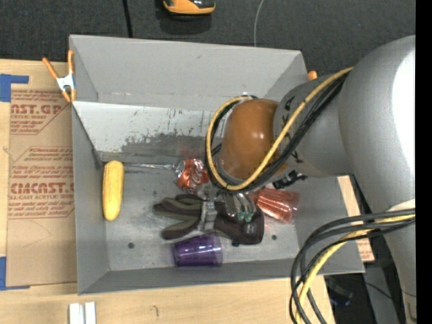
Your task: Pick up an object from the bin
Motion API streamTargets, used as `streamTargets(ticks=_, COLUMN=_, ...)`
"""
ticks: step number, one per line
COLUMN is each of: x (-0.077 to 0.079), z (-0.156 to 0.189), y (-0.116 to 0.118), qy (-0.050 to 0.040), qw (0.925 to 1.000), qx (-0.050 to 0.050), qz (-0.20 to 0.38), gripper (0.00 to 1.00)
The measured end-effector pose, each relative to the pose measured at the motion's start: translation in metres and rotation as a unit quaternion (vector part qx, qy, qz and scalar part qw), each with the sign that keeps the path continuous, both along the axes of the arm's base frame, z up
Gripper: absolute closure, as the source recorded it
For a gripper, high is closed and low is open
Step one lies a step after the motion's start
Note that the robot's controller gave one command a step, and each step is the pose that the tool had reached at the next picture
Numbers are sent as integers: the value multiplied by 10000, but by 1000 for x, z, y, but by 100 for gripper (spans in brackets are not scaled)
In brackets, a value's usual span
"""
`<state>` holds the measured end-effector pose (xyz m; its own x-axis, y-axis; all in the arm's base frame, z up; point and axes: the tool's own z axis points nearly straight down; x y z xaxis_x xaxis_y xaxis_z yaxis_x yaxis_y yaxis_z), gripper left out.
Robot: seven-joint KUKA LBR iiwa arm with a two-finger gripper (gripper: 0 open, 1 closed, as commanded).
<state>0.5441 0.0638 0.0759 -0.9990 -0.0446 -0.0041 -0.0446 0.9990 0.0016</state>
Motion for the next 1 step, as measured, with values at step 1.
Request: streamTargets(ticks=1, x=7, z=142, y=16, qy=14, qw=9998, qx=-3, qz=-186, gripper=100)
